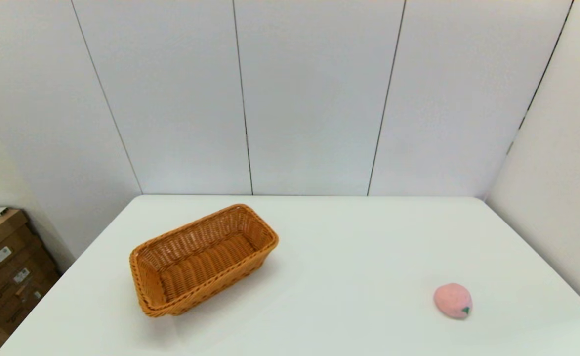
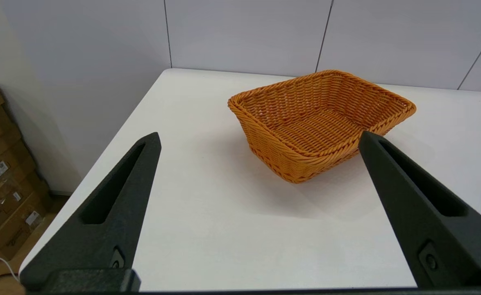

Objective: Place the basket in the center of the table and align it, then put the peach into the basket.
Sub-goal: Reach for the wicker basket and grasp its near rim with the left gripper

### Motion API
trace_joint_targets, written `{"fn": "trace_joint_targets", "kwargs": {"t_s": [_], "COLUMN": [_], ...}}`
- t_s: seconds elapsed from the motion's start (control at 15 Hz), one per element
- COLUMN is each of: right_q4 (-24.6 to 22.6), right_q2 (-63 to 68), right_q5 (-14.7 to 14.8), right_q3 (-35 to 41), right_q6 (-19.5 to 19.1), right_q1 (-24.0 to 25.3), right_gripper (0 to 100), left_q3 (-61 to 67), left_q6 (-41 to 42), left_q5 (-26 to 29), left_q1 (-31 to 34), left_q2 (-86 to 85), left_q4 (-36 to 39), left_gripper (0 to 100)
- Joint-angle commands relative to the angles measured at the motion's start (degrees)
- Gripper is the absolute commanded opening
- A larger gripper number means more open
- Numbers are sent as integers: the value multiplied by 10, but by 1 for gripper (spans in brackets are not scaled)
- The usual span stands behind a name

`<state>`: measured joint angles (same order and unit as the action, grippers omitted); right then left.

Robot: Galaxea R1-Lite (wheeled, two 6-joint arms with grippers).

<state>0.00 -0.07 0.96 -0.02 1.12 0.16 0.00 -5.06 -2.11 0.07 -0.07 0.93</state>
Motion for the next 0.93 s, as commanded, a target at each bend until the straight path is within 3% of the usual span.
{"fn": "trace_joint_targets", "kwargs": {"t_s": [0.07, 0.4, 0.53, 0.6, 0.73, 0.93], "right_q4": [0, 0, 0, -1, -1, -1], "right_q2": [0, 0, 0, 1, 0, 0], "right_q5": [0, 0, 0, 0, 0, 0], "right_q3": [0, 0, 0, 0, 0, 0], "right_q6": [0, 0, 0, 0, -1, -1], "right_q1": [0, 0, 0, 0, 0, 0], "right_gripper": [100, 100, 100, 100, 100, 100], "left_q3": [0, -4, -99, -171, -310, -375], "left_q6": [-1, 3, -2, -31, -201, -273], "left_q5": [-1, -3, -6, -7, -9, -10], "left_q1": [0, 0, -1, -1, 1, 2], "left_q2": [0, 0, 18, 84, 304, 602], "left_q4": [0, 2, -25, -54, -64, -82], "left_gripper": [100, 100, 100, 100, 100, 100]}}
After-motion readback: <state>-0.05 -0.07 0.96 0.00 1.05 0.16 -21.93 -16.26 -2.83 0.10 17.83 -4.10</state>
